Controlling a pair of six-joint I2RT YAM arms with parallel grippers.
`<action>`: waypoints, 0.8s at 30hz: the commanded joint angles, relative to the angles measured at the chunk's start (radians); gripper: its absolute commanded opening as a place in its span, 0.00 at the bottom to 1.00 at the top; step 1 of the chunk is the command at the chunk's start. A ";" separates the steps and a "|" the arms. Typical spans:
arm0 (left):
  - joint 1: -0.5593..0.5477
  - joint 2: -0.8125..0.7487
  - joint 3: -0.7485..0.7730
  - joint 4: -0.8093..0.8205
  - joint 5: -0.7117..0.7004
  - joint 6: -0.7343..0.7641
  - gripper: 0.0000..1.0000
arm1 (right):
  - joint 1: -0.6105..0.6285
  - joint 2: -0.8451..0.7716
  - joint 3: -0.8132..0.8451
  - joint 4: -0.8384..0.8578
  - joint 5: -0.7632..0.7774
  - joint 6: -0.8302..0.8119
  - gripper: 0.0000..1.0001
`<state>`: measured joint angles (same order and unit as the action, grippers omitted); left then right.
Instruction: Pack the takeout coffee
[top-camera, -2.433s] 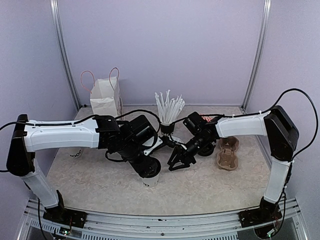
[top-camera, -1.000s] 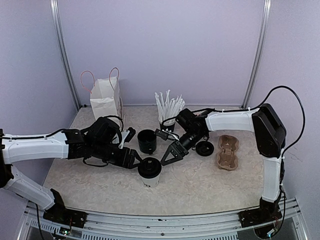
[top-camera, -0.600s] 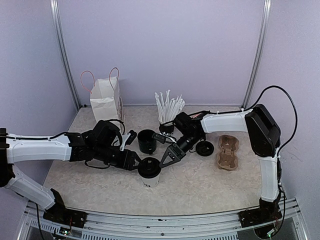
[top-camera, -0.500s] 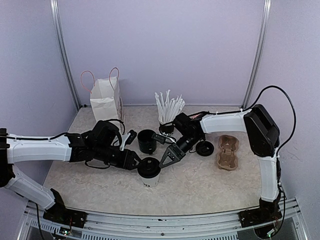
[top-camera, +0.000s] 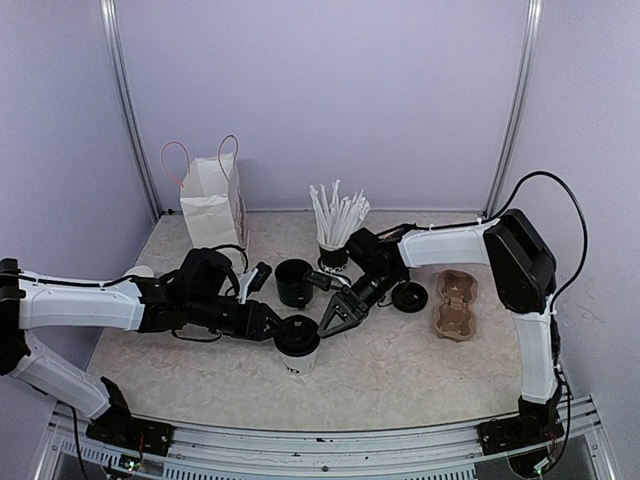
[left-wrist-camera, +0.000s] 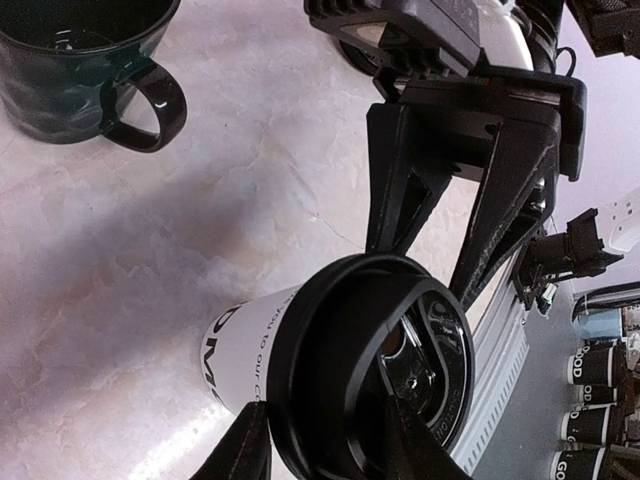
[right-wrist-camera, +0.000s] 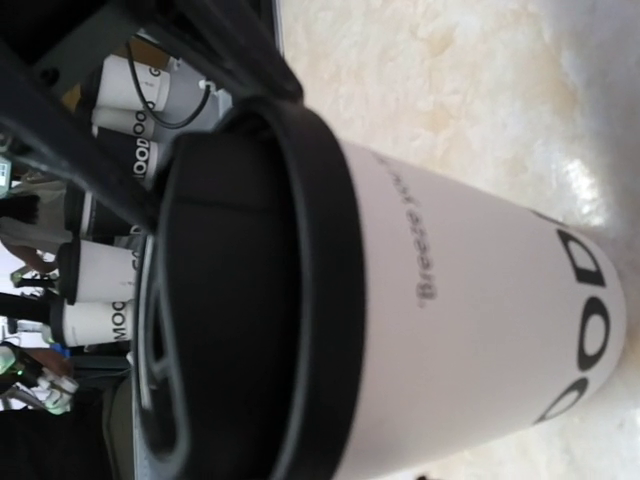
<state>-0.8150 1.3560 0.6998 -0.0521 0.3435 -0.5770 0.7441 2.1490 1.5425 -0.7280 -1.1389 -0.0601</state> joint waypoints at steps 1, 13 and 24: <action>0.009 0.077 -0.064 -0.149 -0.051 0.000 0.38 | 0.008 0.087 -0.004 0.019 0.214 -0.014 0.38; 0.011 0.110 -0.021 -0.142 -0.062 0.049 0.43 | 0.009 -0.002 -0.024 0.024 0.099 -0.107 0.41; -0.062 0.037 0.285 -0.307 -0.247 0.193 0.69 | 0.001 -0.155 -0.007 -0.030 0.285 -0.211 0.60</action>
<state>-0.8577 1.4021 0.8700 -0.2276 0.1928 -0.4683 0.7441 2.0823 1.5398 -0.7433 -0.9962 -0.2092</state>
